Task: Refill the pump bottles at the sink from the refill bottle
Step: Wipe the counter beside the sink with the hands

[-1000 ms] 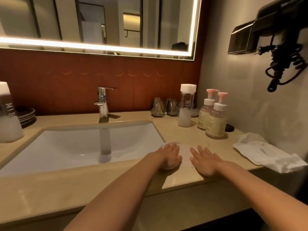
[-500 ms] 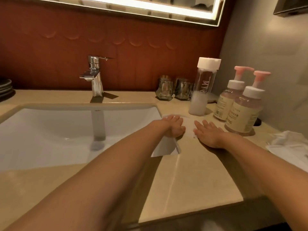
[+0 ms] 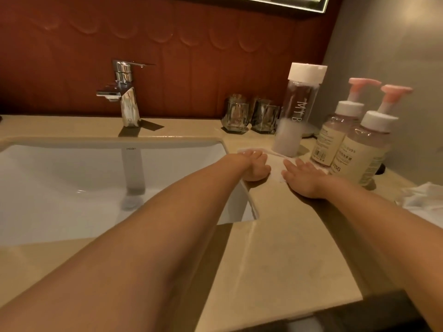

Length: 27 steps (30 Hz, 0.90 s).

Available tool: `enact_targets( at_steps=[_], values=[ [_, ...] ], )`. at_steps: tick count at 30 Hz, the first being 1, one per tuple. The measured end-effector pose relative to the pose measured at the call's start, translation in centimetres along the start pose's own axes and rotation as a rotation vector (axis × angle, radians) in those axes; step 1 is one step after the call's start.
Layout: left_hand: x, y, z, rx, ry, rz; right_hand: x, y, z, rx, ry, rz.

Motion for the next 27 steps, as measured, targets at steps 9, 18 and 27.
enact_targets(
  at_steps=[9, 18, 27],
  values=[
    [-6.4, 3.8, 1.0, 0.018, -0.020, 0.054, -7.2, 1.1, 1.3, -0.006, -0.018, 0.029],
    [-15.0, 6.8, 2.1, 0.052, -0.016, 0.106, -15.7, 0.1, 2.9, -0.007, -0.008, 0.055],
    [-23.9, 2.1, 2.9, 0.072, -0.012, 0.041, -20.3, -8.4, 3.8, -0.024, -0.019, -0.016]
  ],
)
Point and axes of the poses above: each hand's wrist, its own x-axis towards the middle knuckle, its own z-axis out of the palm, y = z × x, the point moved 3 cm from there along x, towards the middle knuckle, and after that the axes turned 3 degrees about y, right-handed, at the moved point
